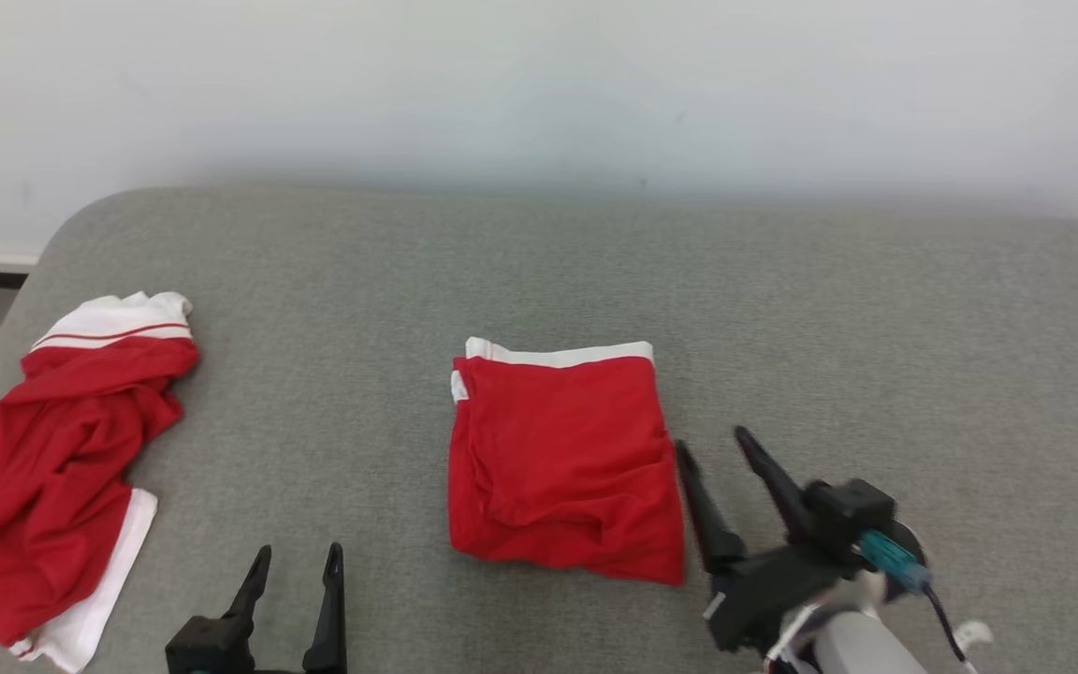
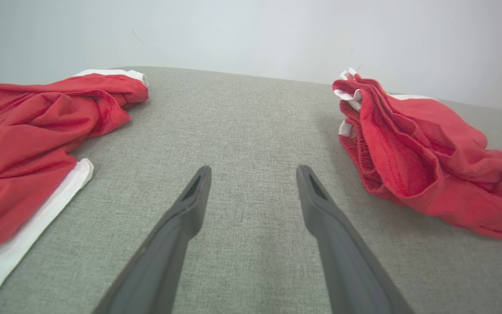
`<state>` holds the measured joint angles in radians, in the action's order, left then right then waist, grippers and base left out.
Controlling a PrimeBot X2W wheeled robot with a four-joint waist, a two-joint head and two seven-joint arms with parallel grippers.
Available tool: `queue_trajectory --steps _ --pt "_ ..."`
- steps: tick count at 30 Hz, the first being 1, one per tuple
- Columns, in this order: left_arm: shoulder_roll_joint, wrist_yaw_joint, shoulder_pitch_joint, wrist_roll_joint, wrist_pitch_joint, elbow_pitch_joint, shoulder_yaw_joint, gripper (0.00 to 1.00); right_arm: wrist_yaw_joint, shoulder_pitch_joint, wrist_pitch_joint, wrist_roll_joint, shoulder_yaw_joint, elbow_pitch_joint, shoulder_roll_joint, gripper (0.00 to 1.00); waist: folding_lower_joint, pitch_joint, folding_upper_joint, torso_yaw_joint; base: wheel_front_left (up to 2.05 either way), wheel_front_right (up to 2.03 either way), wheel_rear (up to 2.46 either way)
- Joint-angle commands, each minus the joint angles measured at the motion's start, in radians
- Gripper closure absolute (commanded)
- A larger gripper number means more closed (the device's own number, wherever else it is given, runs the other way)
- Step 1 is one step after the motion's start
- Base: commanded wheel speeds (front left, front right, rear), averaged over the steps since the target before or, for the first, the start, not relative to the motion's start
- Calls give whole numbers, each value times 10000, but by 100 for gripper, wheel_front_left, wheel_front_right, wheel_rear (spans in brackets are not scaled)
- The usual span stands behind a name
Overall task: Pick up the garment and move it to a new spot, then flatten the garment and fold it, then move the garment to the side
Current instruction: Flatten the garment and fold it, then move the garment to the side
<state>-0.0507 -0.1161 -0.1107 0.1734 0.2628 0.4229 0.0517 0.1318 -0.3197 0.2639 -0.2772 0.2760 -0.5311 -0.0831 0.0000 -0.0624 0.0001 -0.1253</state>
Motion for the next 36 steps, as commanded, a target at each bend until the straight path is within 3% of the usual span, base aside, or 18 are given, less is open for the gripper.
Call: queue_trajectory --steps 1,3,11,36 --pt "5 25 166 -105 29 -54 -125 0 -17 435 2 360 -631 158 42 0 0 127 -1 318 0 0 0" --pt "5 29 261 -155 30 -81 -199 0 -17 738 2 617 -1334 295 106 0 0 172 -1 439 0 0 0" --pt "5 -9 671 -451 29 -376 -528 0 -17 1544 2 1312 -2374 466 278 0 0 390 -1 863 0 0 0" --pt "5 -64 1490 -642 29 -839 -846 0 -17 2197 2 927 -2126 407 336 0 0 759 -1 1193 0 0 0"
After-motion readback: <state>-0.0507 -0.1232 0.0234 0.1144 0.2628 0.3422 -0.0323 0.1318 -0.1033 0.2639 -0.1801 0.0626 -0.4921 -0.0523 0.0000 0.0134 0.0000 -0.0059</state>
